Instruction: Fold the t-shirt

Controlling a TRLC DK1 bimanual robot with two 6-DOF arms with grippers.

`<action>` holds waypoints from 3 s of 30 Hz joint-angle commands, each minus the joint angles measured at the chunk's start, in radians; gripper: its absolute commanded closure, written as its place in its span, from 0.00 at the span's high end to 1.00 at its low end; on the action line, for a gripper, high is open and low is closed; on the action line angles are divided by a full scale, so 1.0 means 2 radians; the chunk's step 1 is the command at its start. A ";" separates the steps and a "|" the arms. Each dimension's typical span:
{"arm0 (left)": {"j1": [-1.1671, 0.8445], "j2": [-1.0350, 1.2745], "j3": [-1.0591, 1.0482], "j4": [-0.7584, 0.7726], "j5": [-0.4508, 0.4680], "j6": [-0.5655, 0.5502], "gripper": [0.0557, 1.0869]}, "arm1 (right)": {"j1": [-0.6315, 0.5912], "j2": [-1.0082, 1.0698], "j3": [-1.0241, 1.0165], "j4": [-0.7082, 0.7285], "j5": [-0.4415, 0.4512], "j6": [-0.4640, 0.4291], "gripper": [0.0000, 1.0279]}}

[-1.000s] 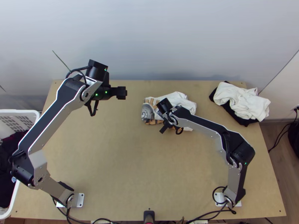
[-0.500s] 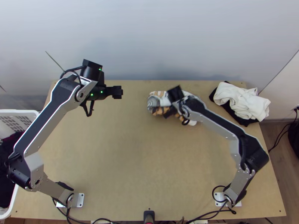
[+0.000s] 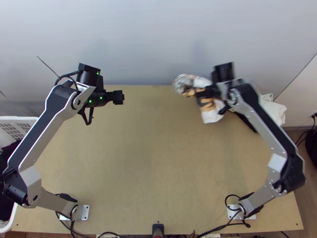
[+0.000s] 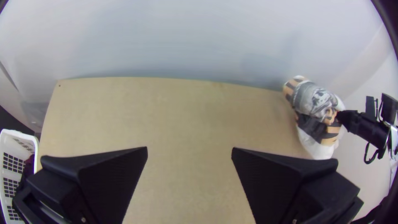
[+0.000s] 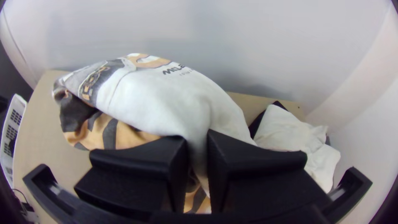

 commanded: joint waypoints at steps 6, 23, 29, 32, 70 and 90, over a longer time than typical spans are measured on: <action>0.015 -0.013 -0.024 0.000 0.001 0.006 0.96 | -0.204 -0.059 0.100 -0.067 -0.079 0.026 0.03; 0.040 -0.034 -0.087 0.007 0.001 0.021 0.96 | -0.458 0.024 0.122 -0.061 -0.175 -0.116 0.03; 0.056 -0.039 -0.095 0.008 0.002 0.023 0.96 | -0.410 0.098 0.135 -0.021 -0.174 -0.109 0.03; 0.063 -0.043 -0.100 0.008 0.003 0.023 0.96 | -0.368 0.136 0.148 -0.021 -0.161 -0.091 0.03; 0.099 -0.090 -0.163 0.029 0.012 0.005 0.96 | -0.315 0.026 0.019 0.024 -0.197 0.034 0.96; 0.154 -0.139 -0.207 0.028 0.012 0.028 0.96 | -0.311 0.127 -0.129 0.103 -0.169 0.024 0.95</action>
